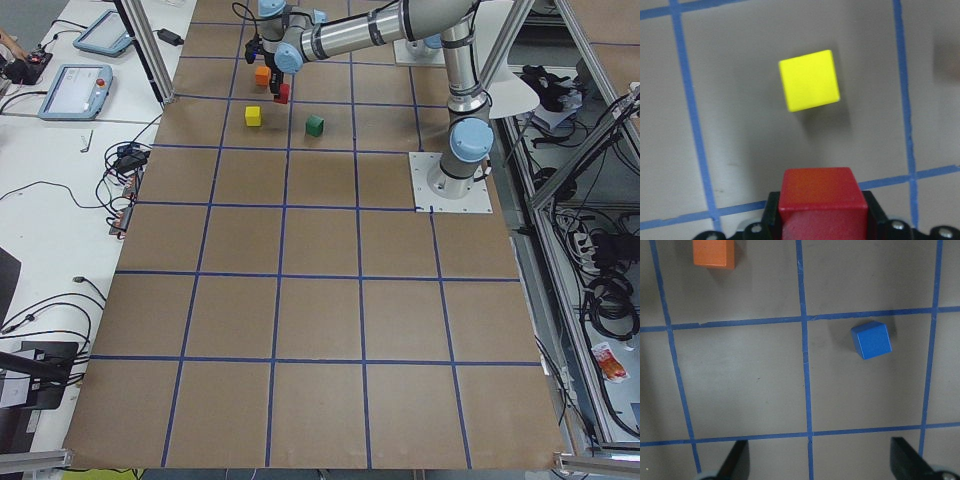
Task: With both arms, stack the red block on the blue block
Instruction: 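Lift the red cube with the left gripper and carry it toward the yellow cube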
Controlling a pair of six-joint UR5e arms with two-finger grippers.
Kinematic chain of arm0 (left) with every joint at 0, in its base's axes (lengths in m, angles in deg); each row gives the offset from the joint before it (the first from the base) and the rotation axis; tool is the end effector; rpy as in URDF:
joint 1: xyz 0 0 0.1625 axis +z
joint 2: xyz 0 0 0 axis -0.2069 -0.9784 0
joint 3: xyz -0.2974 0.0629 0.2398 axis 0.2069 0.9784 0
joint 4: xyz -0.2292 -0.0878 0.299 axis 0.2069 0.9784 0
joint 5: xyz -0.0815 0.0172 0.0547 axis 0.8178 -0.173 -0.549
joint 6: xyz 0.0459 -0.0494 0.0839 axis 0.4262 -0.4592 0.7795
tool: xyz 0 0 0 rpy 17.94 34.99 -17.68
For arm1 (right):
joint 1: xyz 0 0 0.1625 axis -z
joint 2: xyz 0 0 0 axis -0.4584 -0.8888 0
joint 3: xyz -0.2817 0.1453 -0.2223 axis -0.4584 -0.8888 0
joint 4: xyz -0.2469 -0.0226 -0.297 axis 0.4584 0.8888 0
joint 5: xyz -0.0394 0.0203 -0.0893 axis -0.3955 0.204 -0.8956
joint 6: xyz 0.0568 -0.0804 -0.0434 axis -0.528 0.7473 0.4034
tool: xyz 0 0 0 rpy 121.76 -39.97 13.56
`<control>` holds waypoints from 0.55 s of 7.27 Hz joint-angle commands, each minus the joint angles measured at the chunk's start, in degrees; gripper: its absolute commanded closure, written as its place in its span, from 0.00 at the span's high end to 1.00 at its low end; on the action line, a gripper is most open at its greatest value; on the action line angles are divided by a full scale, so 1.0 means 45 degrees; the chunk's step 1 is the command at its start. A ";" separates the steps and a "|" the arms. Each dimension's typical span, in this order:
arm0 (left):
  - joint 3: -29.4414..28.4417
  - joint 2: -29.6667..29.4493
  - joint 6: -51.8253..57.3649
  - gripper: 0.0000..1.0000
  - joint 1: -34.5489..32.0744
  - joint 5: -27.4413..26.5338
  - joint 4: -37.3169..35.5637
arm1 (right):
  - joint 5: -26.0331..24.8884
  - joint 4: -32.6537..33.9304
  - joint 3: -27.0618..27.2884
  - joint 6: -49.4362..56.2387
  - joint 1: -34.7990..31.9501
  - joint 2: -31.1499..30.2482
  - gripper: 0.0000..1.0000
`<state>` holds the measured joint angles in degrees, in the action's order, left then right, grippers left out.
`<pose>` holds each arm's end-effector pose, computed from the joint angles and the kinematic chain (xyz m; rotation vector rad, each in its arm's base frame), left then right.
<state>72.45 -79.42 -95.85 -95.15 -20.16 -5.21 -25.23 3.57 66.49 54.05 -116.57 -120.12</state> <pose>-0.3062 -0.5360 0.2313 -0.1689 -3.1198 -0.0056 0.1268 -0.4851 0.4224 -0.0843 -3.1294 -0.1742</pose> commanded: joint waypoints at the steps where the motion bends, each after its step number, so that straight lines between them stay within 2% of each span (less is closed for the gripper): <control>1: 0.0010 -0.0738 -0.1730 0.00 -0.0867 -0.0204 -0.0039 | 0.0000 -0.0007 0.0019 0.0001 0.0017 0.0000 1.00; 2: -0.0164 -0.1244 -0.2435 0.00 -0.1160 -0.0280 -0.0657 | 0.0000 -0.0027 0.0020 0.0001 0.0037 0.0000 1.00; 3: -0.0147 -0.1424 -0.2346 0.07 -0.1182 -0.0358 -0.0818 | -0.0019 -0.0027 0.0020 0.0001 0.0018 0.0000 1.00; 4: -0.0166 -0.1522 -0.2171 0.60 -0.1182 -0.0359 -0.0955 | -0.0019 -0.0027 0.0020 0.0001 0.0037 0.0000 1.00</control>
<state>71.83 -85.38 -105.82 -100.23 -21.64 -8.52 -25.29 3.46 66.58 54.06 -116.45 -120.12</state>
